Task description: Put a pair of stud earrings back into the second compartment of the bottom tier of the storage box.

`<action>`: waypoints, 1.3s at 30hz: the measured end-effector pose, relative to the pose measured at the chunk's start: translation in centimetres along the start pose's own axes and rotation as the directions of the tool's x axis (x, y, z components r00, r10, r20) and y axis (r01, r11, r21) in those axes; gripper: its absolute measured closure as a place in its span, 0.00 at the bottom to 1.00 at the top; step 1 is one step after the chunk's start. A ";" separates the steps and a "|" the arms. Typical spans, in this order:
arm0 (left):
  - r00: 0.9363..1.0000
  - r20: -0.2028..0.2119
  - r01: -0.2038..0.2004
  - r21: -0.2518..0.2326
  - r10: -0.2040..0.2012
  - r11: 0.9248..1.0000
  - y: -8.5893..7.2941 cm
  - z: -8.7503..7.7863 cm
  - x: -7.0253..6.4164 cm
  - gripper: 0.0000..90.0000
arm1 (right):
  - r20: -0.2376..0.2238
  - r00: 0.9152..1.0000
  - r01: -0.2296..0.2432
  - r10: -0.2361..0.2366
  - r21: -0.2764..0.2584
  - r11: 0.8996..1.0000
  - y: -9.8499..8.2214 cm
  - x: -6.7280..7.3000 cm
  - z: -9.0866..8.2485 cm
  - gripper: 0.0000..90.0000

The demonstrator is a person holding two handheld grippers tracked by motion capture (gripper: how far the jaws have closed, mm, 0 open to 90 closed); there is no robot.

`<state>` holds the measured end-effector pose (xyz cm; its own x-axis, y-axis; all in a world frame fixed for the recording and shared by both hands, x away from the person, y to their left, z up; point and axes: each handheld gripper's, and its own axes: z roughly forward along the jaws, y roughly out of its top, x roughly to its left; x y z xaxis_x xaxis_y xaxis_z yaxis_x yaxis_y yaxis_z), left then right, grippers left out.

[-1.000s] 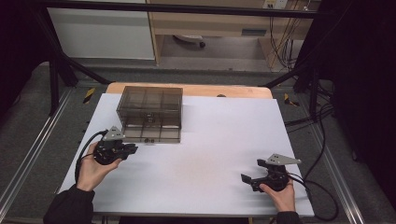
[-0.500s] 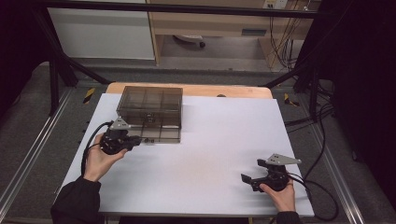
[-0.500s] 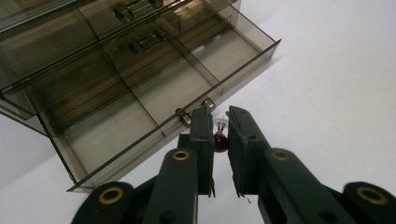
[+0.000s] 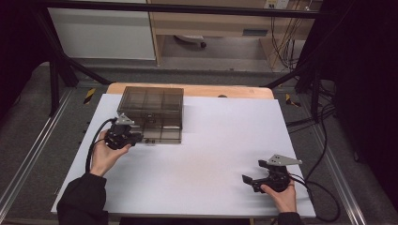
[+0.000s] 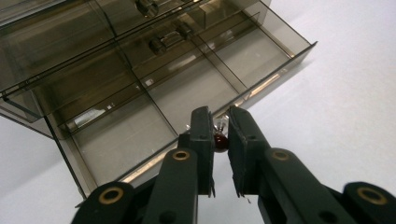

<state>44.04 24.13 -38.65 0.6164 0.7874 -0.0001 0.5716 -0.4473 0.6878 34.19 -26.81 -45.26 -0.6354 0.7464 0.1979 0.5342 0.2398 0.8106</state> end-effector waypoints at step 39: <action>0.999 -0.047 0.029 0.020 -0.028 0.999 1.5 5.6 0.4 0.89 | -0.001 1.000 -0.001 0.001 -0.001 1.000 0.0 0.0 0.0 0.01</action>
<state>48.15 21.46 -41.68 0.5742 0.8186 0.0152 0.5997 -0.4331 0.6730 34.18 -26.81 -45.26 -0.6356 0.7460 0.1988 0.5339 0.2388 0.8111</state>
